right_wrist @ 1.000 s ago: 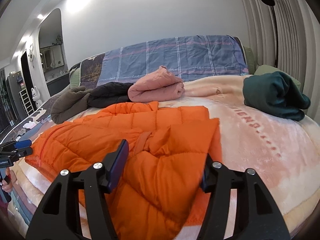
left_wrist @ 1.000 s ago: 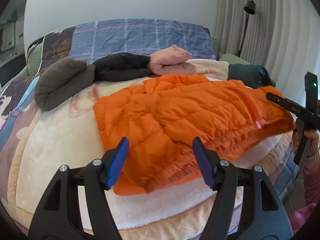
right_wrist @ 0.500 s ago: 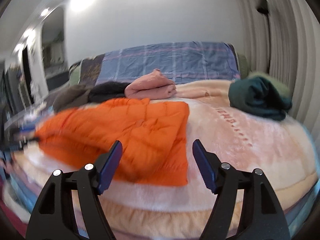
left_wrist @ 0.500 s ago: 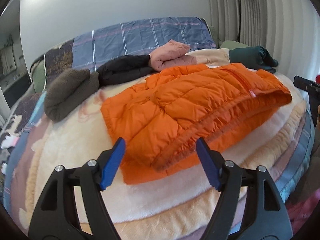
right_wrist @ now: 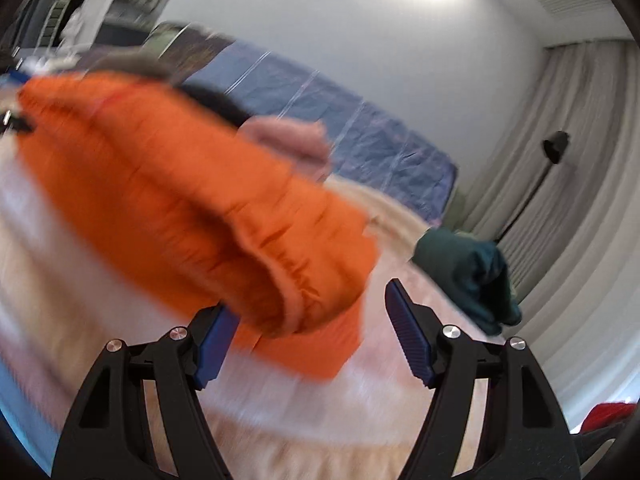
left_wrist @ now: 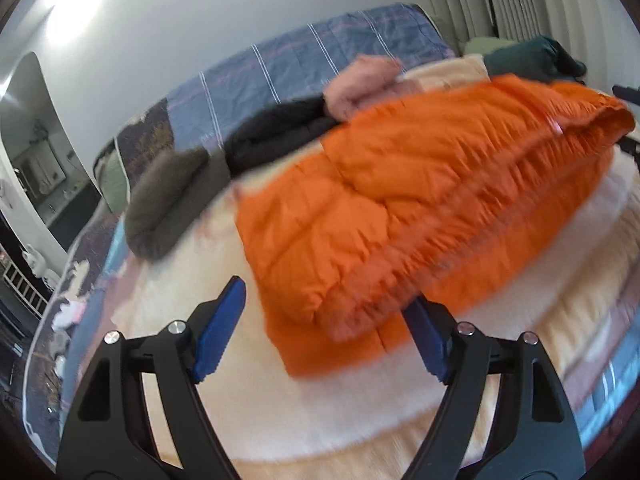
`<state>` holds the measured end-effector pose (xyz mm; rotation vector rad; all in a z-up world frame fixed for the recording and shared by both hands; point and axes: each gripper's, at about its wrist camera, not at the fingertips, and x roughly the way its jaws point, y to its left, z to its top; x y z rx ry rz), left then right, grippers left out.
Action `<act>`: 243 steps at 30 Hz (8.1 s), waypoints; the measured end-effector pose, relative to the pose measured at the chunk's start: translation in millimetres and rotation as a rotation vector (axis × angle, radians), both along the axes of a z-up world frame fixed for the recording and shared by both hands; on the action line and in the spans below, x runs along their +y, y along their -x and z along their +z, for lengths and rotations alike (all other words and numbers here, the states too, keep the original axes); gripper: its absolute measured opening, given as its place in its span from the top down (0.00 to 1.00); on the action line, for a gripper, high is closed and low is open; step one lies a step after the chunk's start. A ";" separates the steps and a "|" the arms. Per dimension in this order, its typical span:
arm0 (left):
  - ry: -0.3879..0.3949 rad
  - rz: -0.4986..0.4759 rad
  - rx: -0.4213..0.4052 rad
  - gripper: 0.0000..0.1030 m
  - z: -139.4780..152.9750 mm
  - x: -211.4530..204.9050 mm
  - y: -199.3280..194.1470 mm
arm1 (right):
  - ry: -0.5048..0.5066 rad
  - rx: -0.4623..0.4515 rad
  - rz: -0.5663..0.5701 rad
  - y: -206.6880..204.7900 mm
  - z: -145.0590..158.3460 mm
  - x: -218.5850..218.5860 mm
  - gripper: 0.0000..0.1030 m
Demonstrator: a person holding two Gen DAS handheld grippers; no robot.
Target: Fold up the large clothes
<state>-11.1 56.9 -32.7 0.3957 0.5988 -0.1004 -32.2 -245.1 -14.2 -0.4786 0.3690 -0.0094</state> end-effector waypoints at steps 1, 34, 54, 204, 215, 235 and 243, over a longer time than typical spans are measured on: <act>-0.005 -0.002 -0.020 0.23 7.0 -0.1 -5.6 | -0.037 -0.013 -0.003 -7.5 9.0 -4.6 0.30; 0.140 0.148 0.142 0.36 -24.2 19.1 -246.3 | -0.470 0.432 -0.256 -236.0 -24.8 -52.3 0.30; 0.236 0.174 0.208 0.12 -32.9 -46.5 -264.3 | -0.605 0.441 -0.170 -276.6 -36.2 3.0 0.25; 0.713 0.393 0.280 0.15 -48.0 159.7 -216.4 | -0.406 0.490 0.021 -75.0 -10.7 137.3 0.29; 0.837 0.256 0.388 0.15 -65.2 158.3 -225.3 | 0.203 0.303 0.458 -0.6 -45.6 281.8 0.27; 1.063 0.077 0.453 0.20 -71.4 152.9 -236.7 | 0.099 0.332 0.458 -43.5 -53.3 322.1 0.79; 1.249 0.001 0.449 0.20 -69.2 161.2 -233.7 | 0.143 0.309 0.467 -41.1 -59.2 322.6 0.78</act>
